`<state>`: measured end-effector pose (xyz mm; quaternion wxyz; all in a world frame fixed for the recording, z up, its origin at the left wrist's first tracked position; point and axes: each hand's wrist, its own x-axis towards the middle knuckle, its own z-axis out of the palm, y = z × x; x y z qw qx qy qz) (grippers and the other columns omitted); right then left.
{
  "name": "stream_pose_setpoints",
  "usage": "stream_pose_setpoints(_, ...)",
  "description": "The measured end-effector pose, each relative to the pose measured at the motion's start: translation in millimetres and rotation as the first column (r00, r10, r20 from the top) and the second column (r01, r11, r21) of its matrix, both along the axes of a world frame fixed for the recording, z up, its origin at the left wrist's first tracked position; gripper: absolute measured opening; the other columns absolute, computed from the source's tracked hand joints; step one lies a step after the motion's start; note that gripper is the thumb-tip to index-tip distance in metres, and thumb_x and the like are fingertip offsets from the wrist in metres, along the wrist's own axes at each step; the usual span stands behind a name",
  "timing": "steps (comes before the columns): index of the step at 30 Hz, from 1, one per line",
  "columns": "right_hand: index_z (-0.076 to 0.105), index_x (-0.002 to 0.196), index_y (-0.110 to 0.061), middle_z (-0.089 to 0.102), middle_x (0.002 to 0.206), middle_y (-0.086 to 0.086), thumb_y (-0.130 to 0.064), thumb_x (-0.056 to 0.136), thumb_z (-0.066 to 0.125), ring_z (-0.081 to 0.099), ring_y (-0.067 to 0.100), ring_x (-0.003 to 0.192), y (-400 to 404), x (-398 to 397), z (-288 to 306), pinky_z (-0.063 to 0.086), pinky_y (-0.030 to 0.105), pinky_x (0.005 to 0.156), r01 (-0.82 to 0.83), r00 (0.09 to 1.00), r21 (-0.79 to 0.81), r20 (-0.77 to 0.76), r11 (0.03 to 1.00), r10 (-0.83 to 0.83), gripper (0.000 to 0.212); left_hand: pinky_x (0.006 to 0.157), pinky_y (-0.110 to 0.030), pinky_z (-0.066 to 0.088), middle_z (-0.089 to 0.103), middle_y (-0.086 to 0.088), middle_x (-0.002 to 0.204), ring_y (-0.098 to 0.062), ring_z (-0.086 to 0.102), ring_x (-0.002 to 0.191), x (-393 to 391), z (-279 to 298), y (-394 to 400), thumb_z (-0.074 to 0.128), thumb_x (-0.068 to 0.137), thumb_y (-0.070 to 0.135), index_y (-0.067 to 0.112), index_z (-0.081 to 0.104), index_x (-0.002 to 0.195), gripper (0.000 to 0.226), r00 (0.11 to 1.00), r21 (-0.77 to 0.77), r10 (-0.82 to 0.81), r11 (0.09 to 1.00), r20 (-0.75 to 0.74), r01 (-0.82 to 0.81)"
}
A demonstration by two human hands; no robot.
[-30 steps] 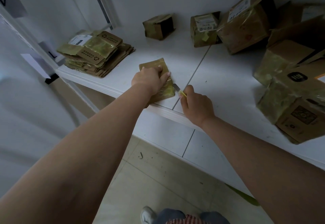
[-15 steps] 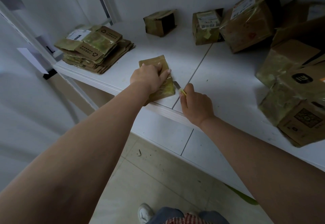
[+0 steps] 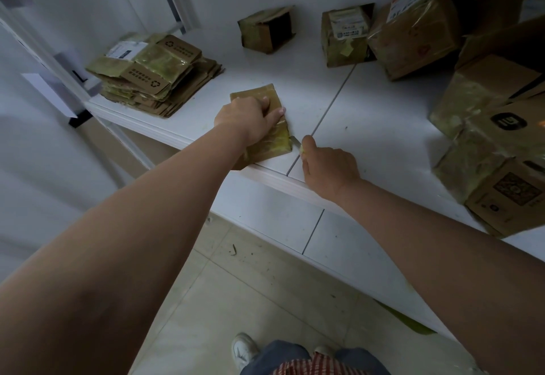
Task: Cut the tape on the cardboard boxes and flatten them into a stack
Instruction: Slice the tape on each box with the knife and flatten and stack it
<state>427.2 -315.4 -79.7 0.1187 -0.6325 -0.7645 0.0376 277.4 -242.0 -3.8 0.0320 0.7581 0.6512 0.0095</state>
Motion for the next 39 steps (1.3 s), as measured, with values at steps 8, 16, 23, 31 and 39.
stream_pose_setpoints(8,0.042,0.11,-0.01,0.066,0.097,0.014,-0.026,0.1,0.033,0.061,0.037,0.086,-2.7,3.7,-2.6,0.033,0.033,0.063,0.055,0.997,-0.017,-0.061,0.998,-0.056,0.02,0.073,-0.035,0.039,0.059,-0.005,0.107,-0.024,0.054,0.093,8.6,1.8,-7.0,0.033,0.087,0.075,0.026,0.06,0.118,0.064,0.993,-0.015,0.105,0.994,0.052,-0.105)
stream_pose_setpoints(16,0.046,0.104,-0.006,0.063,0.094,0.018,-0.028,0.102,0.033,0.058,0.038,0.086,-4.0,12.3,-5.8,0.031,0.033,0.064,0.233,0.868,-0.024,-0.446,0.972,-0.22,0.026,0.109,-0.046,0.033,0.054,-0.001,0.136,-0.029,0.046,0.126,-33.6,18.7,0.3,0.054,0.081,0.014,0.034,0.05,0.138,0.061,0.988,-0.141,-0.147,0.978,0.053,0.153)
stream_pose_setpoints(23,0.048,0.11,-0.016,0.065,0.087,0.012,-0.035,0.101,0.033,0.059,0.037,0.082,-4.7,11.5,-4.7,0.032,0.032,0.062,0.182,0.923,0.028,-0.349,0.983,-0.161,0.026,0.113,-0.044,0.023,0.028,-0.012,0.155,-0.038,0.023,0.142,-35.1,-12.7,-12.1,0.059,0.092,0.027,0.029,0.019,0.153,0.073,0.983,-0.004,-0.184,0.983,0.019,0.184)
stream_pose_setpoints(31,0.044,0.11,-0.017,0.066,0.093,0.012,-0.036,0.102,0.029,0.059,0.037,0.086,17.9,4.9,1.3,0.033,0.033,0.064,0.143,0.943,-0.004,-0.304,0.99,-0.137,0.026,0.112,-0.055,0.016,0.026,-0.009,0.156,-0.038,0.014,0.145,-29.1,-22.2,-5.4,0.046,0.101,0.027,0.036,0.031,0.148,0.051,0.988,0.063,-0.149,0.987,0.05,0.146)
stream_pose_setpoints(39,0.043,0.109,-0.015,0.065,0.088,0.014,-0.035,0.102,0.027,0.058,0.038,0.08,26.4,3.5,-5.3,0.034,0.033,0.063,0.124,0.945,0.02,-0.309,0.992,-0.112,0.026,0.112,-0.057,0.017,0.028,-0.009,0.155,-0.038,0.016,0.144,-26.5,-27.1,-3.8,0.041,0.102,0.023,0.036,0.033,0.148,0.048,0.992,0.106,-0.12,0.988,0.045,0.114)
